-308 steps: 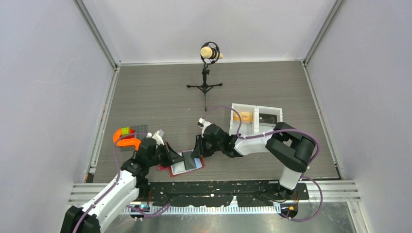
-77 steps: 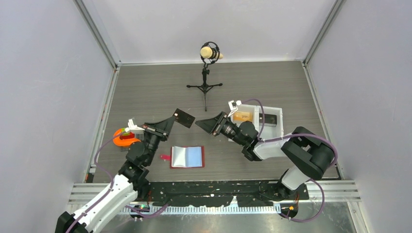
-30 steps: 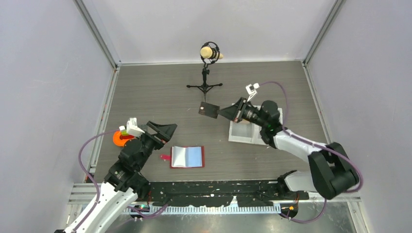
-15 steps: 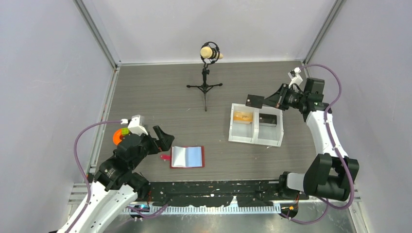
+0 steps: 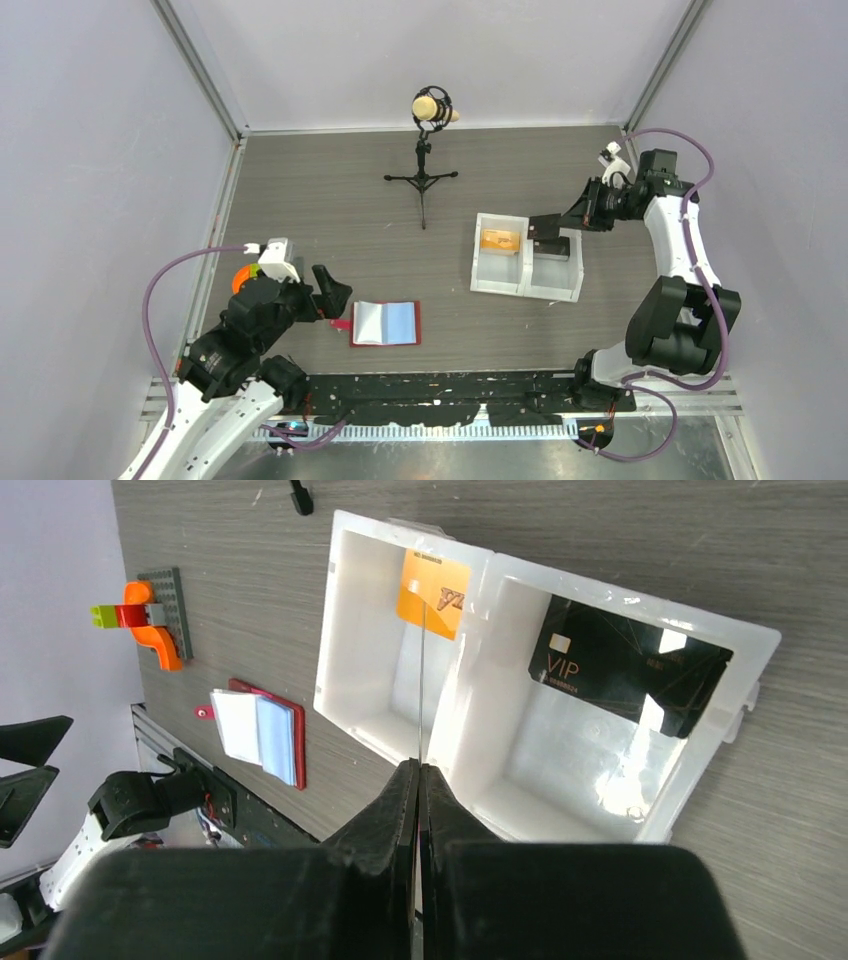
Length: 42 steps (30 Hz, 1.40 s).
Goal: Take the credit cards out of the card holder
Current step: Place the credit card in the storage box.
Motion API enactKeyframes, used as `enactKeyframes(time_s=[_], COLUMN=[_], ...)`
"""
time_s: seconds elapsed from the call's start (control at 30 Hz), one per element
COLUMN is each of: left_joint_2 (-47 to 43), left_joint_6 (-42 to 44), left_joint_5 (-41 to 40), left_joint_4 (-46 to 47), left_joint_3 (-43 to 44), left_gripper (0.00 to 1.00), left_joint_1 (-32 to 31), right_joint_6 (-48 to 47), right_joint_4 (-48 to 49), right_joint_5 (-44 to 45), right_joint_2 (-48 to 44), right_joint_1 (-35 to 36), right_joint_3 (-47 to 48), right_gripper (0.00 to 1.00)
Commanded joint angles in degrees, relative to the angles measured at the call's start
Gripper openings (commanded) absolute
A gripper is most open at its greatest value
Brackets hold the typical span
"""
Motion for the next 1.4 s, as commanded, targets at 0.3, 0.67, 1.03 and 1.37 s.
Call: enactKeyframes(time_s=[0.3, 0.67, 1.03, 1.37], left_joint_2=[-0.30, -0.72, -0.54, -0.49], left_joint_6=[2.58, 2.75, 0.97, 0.57], left_joint_5=[-1.15, -2.26, -1.87, -2.39], left_joint_4=[-1.15, -1.16, -1.65, -1.94], left_joint_3=[0.13, -0.74, -0.95, -1.21], left_gripper=[1.00, 1.00, 1.00, 1.00], left_joint_1=[-0.16, -0.12, -0.17, -0.10], right_joint_6=[-5.03, -6.44, -6.18, -5.31], right_joint_4=[-13.22, -14.56, -13.38, -10.62], right_joint_5=[12.14, 9.54, 7.85, 7.56], right_joint_2=[4.09, 11.67, 16.29, 18.13], right_joint_1=[-0.25, -0.21, -0.21, -0.14], right_joint_3=[9.03, 13.27, 15.07, 15.01], right_gripper=[0.05, 0.05, 0.05, 0.05])
